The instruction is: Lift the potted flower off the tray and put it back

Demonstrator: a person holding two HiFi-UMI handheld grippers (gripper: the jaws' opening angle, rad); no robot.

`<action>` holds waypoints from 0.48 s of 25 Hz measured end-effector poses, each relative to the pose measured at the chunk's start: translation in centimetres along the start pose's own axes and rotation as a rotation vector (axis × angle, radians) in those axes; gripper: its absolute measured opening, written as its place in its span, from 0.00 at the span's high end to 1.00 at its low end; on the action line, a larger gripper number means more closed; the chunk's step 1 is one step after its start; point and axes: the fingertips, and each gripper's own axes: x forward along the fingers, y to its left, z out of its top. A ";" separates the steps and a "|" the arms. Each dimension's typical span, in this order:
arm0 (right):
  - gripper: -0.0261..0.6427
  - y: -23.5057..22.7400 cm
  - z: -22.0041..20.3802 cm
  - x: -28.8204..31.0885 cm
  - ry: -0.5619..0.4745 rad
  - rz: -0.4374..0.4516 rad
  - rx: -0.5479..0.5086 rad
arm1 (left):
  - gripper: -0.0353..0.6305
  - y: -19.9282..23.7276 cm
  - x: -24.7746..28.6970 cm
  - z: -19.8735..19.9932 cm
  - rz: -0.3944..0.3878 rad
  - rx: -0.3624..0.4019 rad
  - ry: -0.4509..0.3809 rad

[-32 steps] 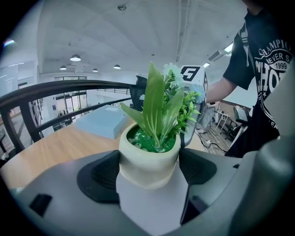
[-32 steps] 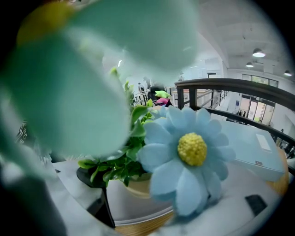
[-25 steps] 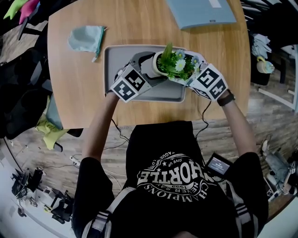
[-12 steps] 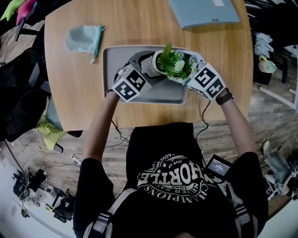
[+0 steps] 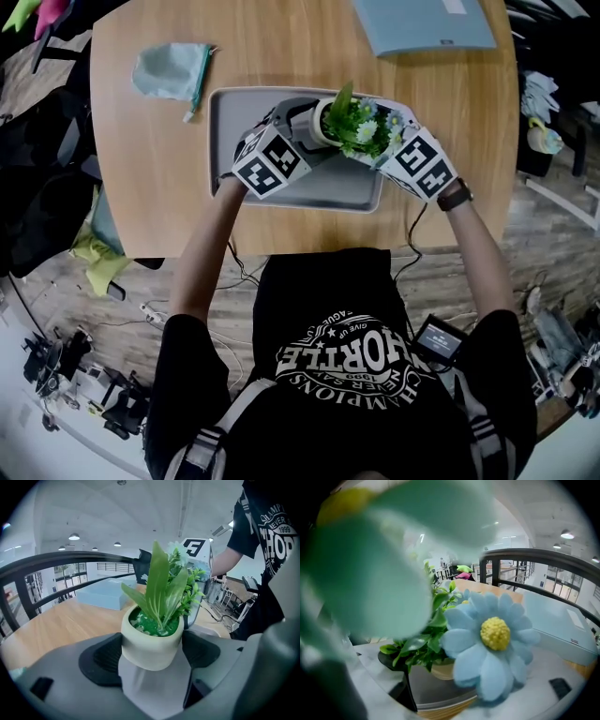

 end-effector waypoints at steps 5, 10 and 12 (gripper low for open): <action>0.30 -0.1 0.0 0.0 -0.002 0.007 0.006 | 0.32 0.2 0.5 -0.1 0.011 0.011 -0.002; 0.30 -0.4 -0.1 0.5 0.003 0.006 -0.008 | 0.32 0.5 0.7 -0.5 0.012 0.003 -0.005; 0.30 -0.4 0.1 0.6 0.002 0.012 -0.006 | 0.32 0.6 0.7 -0.6 0.008 -0.009 -0.011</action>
